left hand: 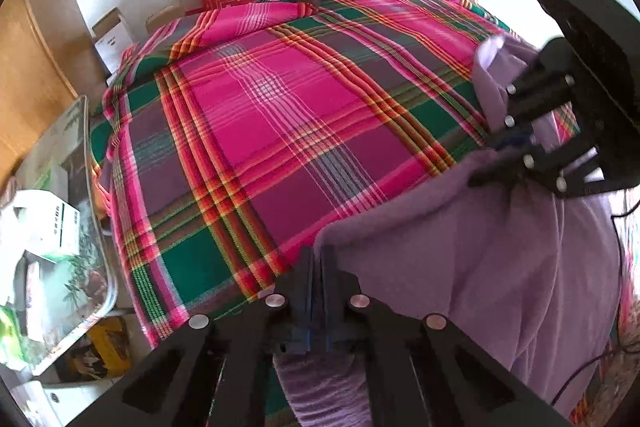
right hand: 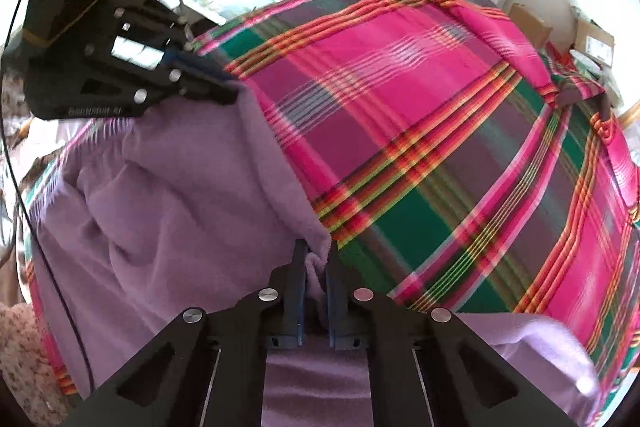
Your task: Fold clothes
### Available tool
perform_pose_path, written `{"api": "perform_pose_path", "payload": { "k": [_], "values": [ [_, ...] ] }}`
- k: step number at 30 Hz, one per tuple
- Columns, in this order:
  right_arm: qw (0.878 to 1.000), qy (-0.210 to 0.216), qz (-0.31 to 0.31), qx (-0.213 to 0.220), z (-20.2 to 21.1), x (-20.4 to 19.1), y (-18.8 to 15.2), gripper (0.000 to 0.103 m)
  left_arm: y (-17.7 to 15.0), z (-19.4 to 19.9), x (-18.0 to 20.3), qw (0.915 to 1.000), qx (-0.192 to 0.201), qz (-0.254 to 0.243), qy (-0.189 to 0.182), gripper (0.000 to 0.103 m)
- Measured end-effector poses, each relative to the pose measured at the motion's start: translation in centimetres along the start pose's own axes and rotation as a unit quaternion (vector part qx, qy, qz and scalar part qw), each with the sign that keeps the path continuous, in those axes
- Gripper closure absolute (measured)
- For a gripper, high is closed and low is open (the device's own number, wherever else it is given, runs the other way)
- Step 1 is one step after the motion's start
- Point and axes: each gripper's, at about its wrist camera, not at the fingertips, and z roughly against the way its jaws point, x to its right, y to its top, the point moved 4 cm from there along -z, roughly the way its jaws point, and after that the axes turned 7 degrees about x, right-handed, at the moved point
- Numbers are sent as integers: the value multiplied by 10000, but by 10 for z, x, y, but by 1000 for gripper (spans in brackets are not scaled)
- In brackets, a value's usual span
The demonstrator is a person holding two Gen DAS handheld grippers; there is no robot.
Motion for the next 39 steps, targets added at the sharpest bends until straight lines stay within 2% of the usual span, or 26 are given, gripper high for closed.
{"api": "perform_pose_path", "payload": {
  "k": [5,12,20,34,36,39],
  "values": [
    [9989,-290,-96,360,-1,2,23,96,2,6,-18,9987,230,422,153,100],
    [9928,-807,-113,874,-1,5,56,96,-2,27,-50,9921,536,968,598,100],
    [9901,-1096,235,840,-43,5,87,96,-12,20,-79,9852,476,1464,755,99],
    [9903,-1174,107,741,-66,16,87,95,-18,4,-90,9799,345,1813,763,99],
    [9900,-1221,123,702,-63,15,87,88,-17,4,-91,9780,339,1909,765,97],
    [9888,-1276,46,778,-49,18,85,84,-17,8,-94,9731,359,2171,677,95]
  ]
}}
